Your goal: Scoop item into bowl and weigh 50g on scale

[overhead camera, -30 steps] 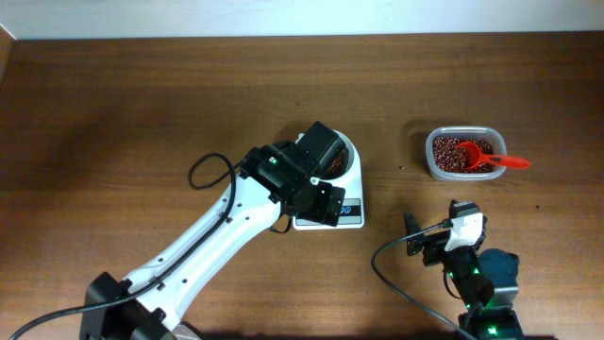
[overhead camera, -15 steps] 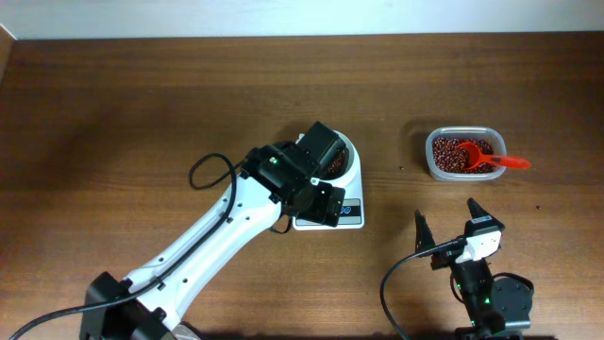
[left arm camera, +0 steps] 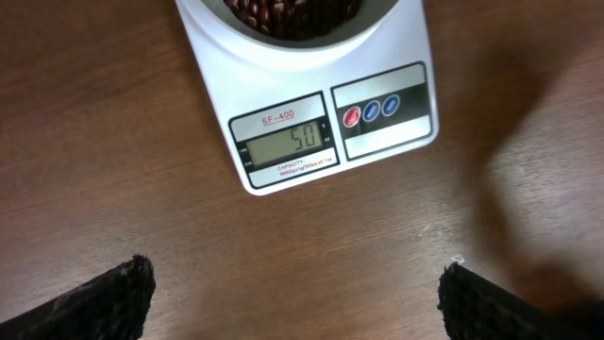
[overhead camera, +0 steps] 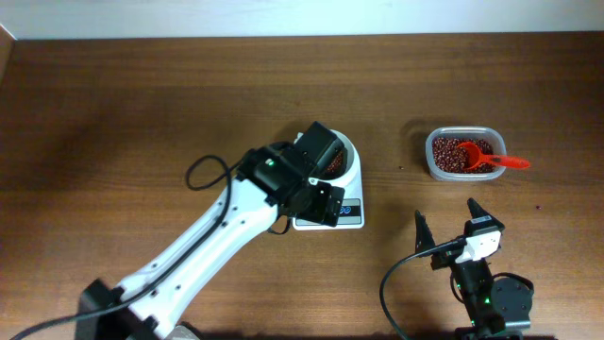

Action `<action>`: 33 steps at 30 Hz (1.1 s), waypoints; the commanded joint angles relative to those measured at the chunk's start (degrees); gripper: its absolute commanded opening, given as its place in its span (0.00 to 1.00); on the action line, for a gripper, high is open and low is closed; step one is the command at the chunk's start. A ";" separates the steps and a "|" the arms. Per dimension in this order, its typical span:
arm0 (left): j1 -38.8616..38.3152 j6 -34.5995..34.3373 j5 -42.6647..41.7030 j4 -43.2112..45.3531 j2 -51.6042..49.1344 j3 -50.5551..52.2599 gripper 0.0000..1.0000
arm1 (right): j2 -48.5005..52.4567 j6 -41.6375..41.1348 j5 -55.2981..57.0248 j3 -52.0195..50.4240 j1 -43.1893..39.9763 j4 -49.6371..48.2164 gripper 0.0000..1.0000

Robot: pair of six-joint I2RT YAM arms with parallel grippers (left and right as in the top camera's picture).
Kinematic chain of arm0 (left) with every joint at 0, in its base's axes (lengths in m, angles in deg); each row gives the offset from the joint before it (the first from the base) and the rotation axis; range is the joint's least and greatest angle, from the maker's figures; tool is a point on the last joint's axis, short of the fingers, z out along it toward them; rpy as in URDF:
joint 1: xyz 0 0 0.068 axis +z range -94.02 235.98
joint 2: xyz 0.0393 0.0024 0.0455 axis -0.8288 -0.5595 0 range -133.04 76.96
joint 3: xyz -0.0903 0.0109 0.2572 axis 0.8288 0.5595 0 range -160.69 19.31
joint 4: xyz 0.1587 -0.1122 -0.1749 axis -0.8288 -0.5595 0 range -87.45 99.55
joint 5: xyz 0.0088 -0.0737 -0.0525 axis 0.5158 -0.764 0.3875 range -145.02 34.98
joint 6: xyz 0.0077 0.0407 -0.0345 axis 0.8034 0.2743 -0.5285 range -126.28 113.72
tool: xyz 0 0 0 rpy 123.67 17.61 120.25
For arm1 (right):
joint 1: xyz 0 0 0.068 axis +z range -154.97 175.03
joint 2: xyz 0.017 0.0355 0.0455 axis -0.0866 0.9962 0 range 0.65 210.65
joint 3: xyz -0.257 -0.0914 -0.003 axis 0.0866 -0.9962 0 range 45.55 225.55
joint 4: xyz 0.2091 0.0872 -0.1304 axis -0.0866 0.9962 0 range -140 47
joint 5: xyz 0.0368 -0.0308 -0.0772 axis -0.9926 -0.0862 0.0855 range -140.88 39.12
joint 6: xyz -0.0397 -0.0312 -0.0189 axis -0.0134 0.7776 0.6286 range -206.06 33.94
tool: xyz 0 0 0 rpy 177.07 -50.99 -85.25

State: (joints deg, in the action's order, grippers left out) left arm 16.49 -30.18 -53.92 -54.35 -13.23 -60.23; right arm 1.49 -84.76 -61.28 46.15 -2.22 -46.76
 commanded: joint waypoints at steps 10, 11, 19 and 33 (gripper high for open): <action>18.73 0.15 -1.03 18.36 42.47 18.25 0.99 | -0.37 -0.07 0.72 -0.28 0.24 0.42 0.99; 20.79 0.13 -1.95 24.28 46.47 24.96 0.99 | -0.37 -0.07 0.72 -0.28 0.24 0.42 0.99; 32.26 1.44 -4.42 73.53 79.56 71.30 0.99 | -0.37 -0.04 0.72 -0.28 0.24 0.42 0.99; 35.52 24.81 -1.33 59.08 89.90 79.03 0.99 | -0.37 -0.07 0.72 -0.28 0.24 0.42 0.99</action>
State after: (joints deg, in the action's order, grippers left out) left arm 52.25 -7.12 -55.99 5.19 76.34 18.67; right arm 1.55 -84.74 -60.86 46.17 -2.24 -46.65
